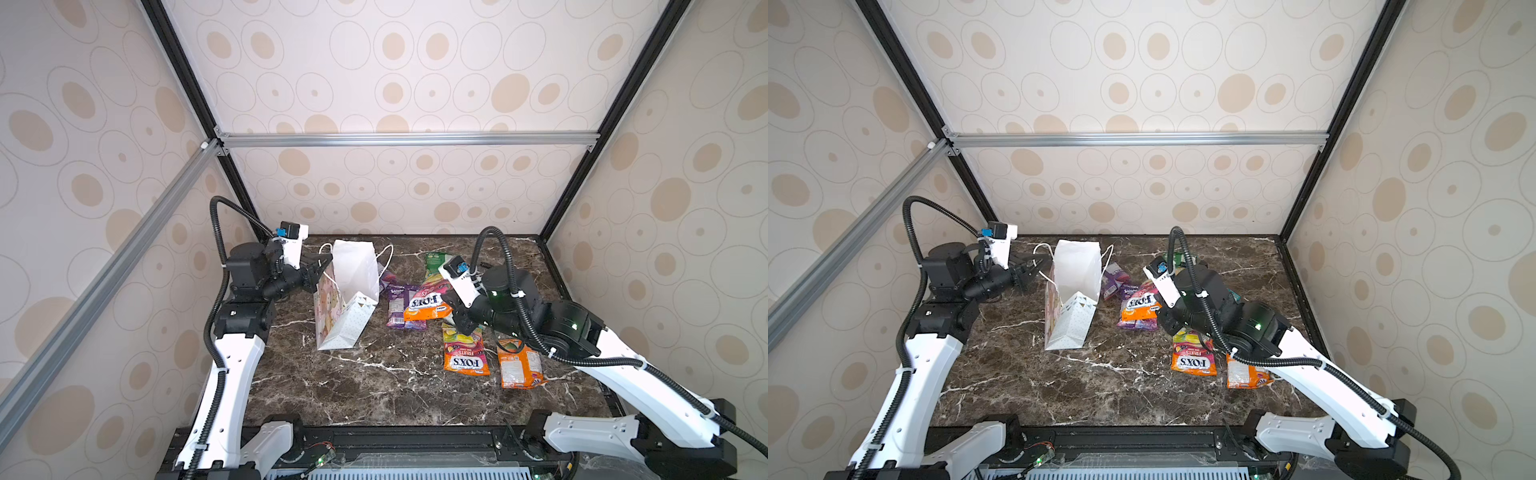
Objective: Place the snacks into the paper bag
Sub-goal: 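Lift the FOX'S candy bag with the right gripper toward the paper bag, then carry the FOX'S bag over the paper bag opening with the right gripper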
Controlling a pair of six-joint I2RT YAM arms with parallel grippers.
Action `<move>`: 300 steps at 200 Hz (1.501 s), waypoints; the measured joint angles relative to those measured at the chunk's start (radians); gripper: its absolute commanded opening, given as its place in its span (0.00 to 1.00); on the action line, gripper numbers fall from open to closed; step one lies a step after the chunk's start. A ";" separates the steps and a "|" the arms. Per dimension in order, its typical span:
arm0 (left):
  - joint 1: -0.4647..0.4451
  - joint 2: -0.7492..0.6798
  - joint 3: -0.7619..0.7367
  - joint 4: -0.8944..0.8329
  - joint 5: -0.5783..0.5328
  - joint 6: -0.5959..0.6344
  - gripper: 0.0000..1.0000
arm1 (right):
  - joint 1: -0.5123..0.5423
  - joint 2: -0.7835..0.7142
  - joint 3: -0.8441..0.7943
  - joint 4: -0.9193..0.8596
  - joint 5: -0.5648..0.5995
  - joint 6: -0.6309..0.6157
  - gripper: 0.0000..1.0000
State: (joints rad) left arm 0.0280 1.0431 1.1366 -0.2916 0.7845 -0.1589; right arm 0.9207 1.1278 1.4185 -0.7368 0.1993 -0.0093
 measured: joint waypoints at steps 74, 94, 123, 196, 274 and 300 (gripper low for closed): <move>0.000 0.000 0.000 0.000 0.025 -0.002 0.00 | 0.000 0.068 0.177 0.003 -0.054 -0.075 0.00; 0.000 0.000 0.000 0.000 0.030 -0.002 0.00 | 0.000 0.097 0.218 0.003 -0.072 -0.090 0.00; 0.000 0.000 0.000 0.000 0.037 -0.002 0.00 | 0.000 0.112 0.246 0.001 -0.091 -0.106 0.00; 0.000 0.000 0.000 0.001 0.057 -0.006 0.00 | 0.000 0.178 0.402 -0.035 -0.122 -0.154 0.00; 0.000 0.001 -0.001 0.010 0.082 -0.014 0.00 | 0.000 0.260 0.524 -0.061 -0.162 -0.208 0.00; 0.000 0.003 -0.001 0.013 0.089 -0.021 0.00 | 0.000 0.302 0.558 -0.064 -0.182 -0.227 0.00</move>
State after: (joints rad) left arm 0.0280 1.0462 1.1355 -0.2787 0.8734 -0.1795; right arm 0.9207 1.4300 1.9770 -0.8013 0.0177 -0.2367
